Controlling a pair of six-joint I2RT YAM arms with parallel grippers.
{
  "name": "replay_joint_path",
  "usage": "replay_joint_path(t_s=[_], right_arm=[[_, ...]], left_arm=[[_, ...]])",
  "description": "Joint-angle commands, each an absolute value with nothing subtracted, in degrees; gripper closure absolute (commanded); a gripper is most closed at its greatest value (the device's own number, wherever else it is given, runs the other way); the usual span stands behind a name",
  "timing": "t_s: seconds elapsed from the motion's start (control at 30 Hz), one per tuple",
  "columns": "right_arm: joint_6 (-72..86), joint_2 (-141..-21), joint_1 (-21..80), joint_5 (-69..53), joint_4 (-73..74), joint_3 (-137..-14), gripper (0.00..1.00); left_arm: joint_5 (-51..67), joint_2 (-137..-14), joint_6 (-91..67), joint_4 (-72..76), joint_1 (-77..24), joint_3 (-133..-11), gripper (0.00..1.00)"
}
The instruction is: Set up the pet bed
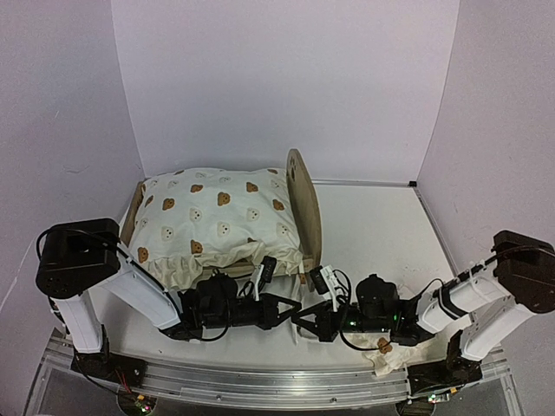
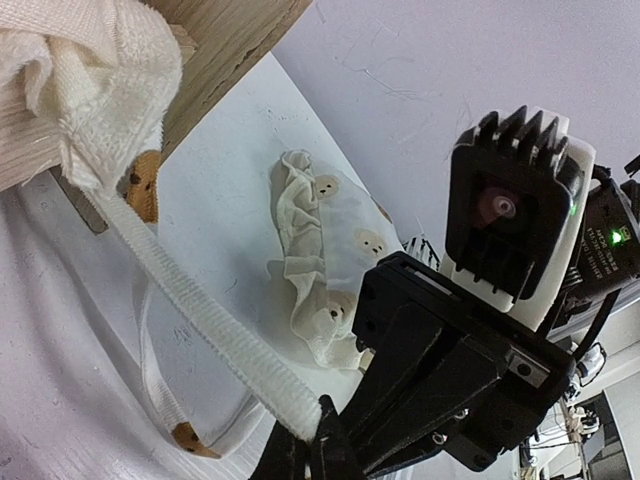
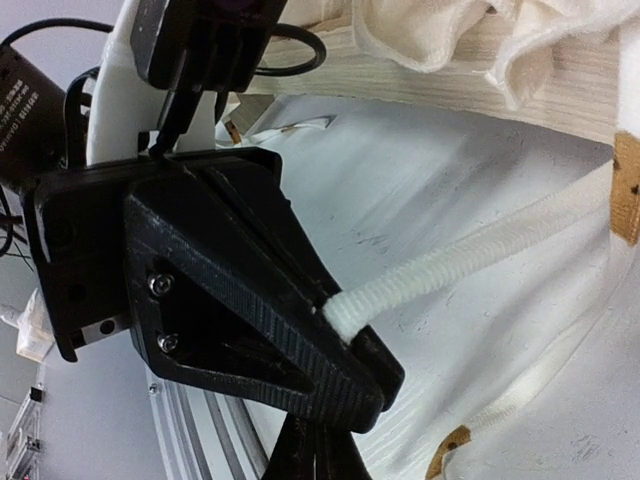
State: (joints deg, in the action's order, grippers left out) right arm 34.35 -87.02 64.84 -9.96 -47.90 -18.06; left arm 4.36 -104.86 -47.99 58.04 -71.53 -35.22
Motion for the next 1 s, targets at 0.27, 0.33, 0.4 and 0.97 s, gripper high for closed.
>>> replay_joint_path(t_s=[0.27, 0.33, 0.4, 0.97], right_arm=[[35.54, -67.74, 64.52, 1.14, -15.52, -21.5, 1.0], [35.38, -67.66, 64.48, 1.33, -11.68, -23.22, 1.0], [34.86, -68.18, 64.42, 1.31, -9.91, -24.26, 1.0], [32.02, -66.21, 64.45, 0.98, -11.23, -24.23, 1.0]], left_arm=[[-8.65, -97.77, -41.26, 53.85, -73.94, -33.67, 0.47], [-12.75, -97.6, -39.57, 50.06, -74.92, -36.28, 0.32], [-16.78, -98.39, -39.53, 46.31, -75.49, -39.08, 0.33], [-33.33, -109.42, -47.01, 37.02, -75.32, -55.33, 0.41]])
